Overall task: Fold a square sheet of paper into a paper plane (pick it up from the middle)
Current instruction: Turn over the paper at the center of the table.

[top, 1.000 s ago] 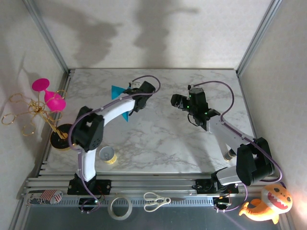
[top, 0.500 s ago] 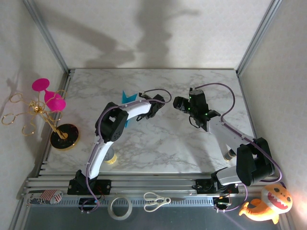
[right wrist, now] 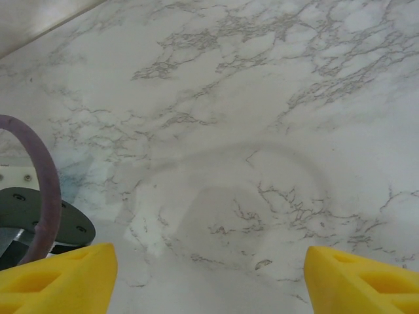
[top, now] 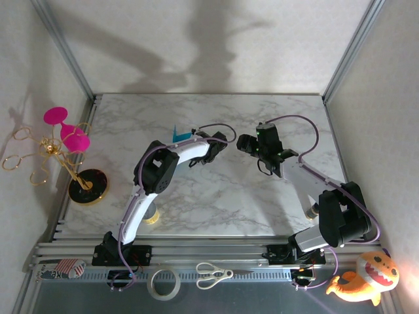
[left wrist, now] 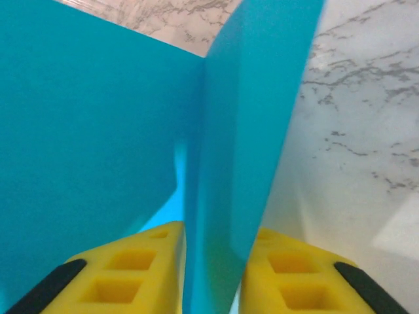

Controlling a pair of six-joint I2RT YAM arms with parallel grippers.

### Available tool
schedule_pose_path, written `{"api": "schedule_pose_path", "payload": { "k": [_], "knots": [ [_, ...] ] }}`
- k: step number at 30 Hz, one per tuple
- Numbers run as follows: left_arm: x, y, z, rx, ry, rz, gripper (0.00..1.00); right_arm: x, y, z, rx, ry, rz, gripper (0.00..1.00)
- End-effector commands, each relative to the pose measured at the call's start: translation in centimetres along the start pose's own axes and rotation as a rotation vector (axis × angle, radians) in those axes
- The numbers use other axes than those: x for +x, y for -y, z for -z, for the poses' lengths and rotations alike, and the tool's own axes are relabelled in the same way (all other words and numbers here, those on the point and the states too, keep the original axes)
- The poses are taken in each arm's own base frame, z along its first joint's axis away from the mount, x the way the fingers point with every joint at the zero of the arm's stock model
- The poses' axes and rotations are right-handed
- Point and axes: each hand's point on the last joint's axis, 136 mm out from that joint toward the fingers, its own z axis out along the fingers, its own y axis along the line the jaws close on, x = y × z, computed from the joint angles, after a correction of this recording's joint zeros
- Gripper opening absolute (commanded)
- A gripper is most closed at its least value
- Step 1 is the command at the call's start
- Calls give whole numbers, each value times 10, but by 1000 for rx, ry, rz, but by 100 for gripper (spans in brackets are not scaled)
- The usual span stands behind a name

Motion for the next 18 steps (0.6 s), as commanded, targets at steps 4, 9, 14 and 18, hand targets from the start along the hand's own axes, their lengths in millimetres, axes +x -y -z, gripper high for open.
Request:
{"api": "schedule_pose_path", "payload": {
  "k": [4,9,14,18],
  "knots": [
    [-3,43,25,309,-43,174,33,-14,3,4,13,37,-67,76],
    [-20,50,62,526,-22,293,37,-18,10,8,7,58,-110,76],
    [-25,58,115,829,-32,409,44,-18,15,8,4,62,-135,76],
    [-15,58,159,1101,-59,486,48,-14,16,6,-16,47,-150,76]
  ]
}}
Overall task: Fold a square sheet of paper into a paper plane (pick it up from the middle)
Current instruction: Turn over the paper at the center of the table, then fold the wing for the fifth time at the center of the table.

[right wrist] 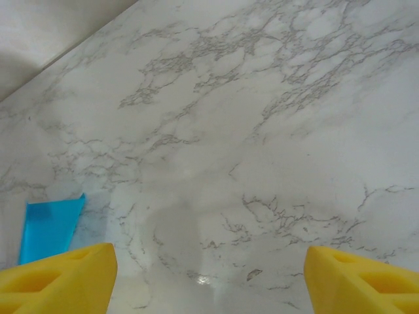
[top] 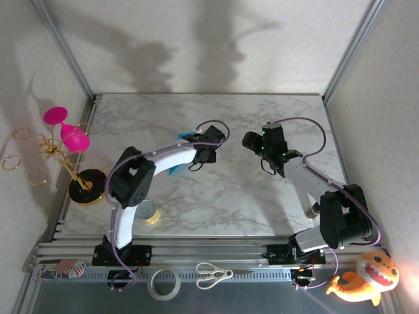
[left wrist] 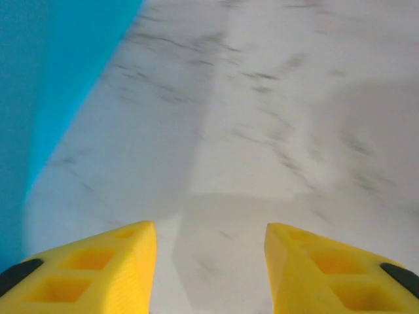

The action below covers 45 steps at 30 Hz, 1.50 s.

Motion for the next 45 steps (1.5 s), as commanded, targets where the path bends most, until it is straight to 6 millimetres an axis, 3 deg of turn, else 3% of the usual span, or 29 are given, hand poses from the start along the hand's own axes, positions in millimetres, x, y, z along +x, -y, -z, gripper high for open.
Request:
{"api": "schedule_pose_path", "payload": {
  "k": [1,4,10,22,26,32,40,45],
  "knots": [
    [6,41,32,305,-32,110,49,-1,-3,1,-38,2,-29,76],
    [6,16,40,282,-7,153,49,5,-8,-3,-68,-25,-26,76],
    [0,-49,25,221,13,291,49,13,-19,-13,-123,-81,-19,76],
    [-18,-105,-16,100,50,365,50,24,-24,-22,-159,-139,-27,75],
    [-12,-115,-26,75,37,374,50,27,-24,-24,-162,-152,-28,75],
    [6,-98,-39,172,-47,364,48,32,-25,-28,-172,-177,-35,74],
    [42,-46,-35,354,-172,302,39,41,-29,-28,-212,-213,-70,74],
    [64,-8,-27,443,-227,274,34,67,-35,-29,-278,-311,-177,67]
  ]
}}
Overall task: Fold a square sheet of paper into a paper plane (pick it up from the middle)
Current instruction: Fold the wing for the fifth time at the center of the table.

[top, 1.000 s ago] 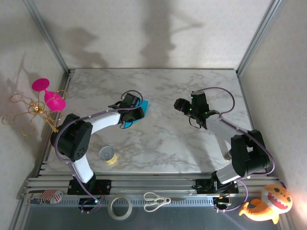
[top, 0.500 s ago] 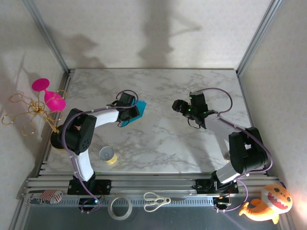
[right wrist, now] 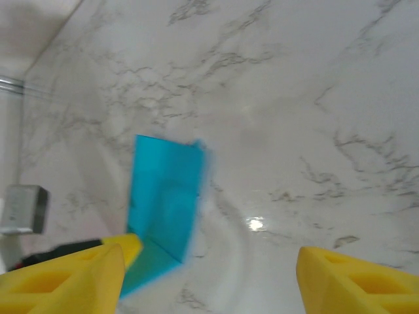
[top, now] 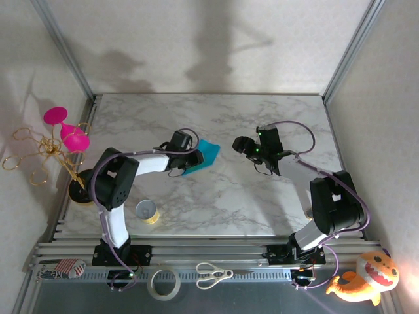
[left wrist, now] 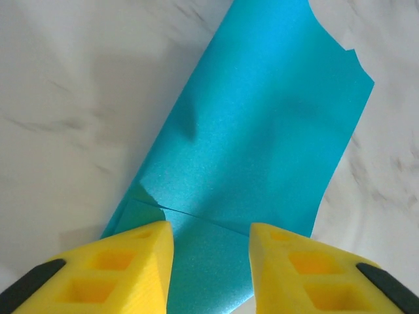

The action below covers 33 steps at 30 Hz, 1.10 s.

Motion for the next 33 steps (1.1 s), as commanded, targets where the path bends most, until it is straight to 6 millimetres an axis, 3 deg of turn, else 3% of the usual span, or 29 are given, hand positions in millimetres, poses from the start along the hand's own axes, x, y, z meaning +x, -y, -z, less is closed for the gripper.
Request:
{"api": "schedule_pose_path", "payload": {
  "k": [1,6,17,33],
  "knots": [
    [46,7,-14,39,-135,12,34,25,1,-10,-60,-89,-119,64],
    [52,10,-16,41,-130,50,30,62,5,-20,-45,-178,-308,51],
    [55,4,-16,27,-123,119,25,108,13,-35,70,-243,-496,45],
    [58,3,-15,34,-130,145,24,114,5,-62,121,-266,-433,36]
  ]
}}
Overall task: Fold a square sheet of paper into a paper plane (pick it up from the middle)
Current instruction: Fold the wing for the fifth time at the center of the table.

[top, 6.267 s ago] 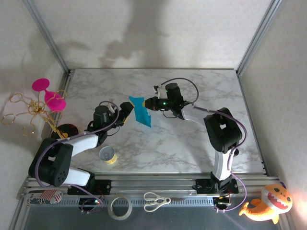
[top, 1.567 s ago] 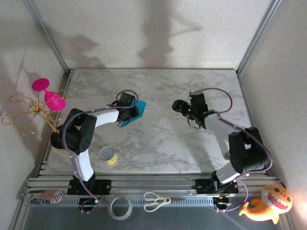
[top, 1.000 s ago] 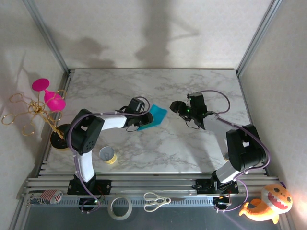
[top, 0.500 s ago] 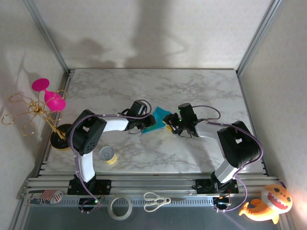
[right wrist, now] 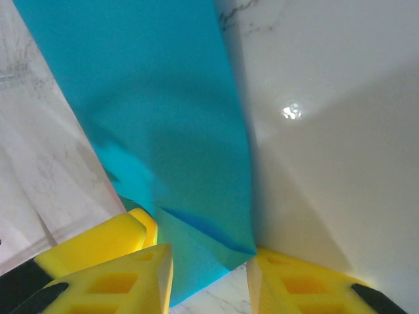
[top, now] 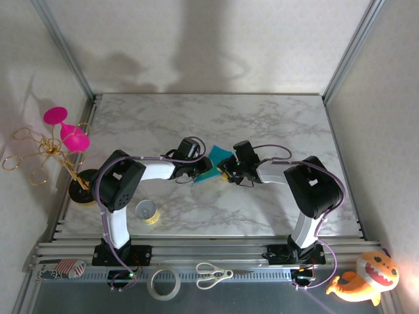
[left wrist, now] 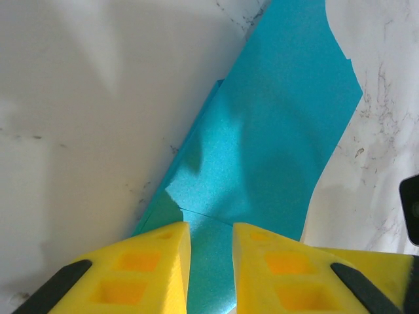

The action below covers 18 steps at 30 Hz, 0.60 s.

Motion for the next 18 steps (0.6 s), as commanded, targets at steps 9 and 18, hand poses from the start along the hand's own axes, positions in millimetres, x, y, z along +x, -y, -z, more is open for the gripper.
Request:
{"api": "schedule_pose_path", "payload": {
  "k": [9,18],
  "knots": [
    [19,-25,-2,-61,-62,50,24,-7,-21,8,-68,64,69,30],
    [17,-26,-1,-29,-63,91,24,-11,-25,22,-139,125,73,29]
  ]
}}
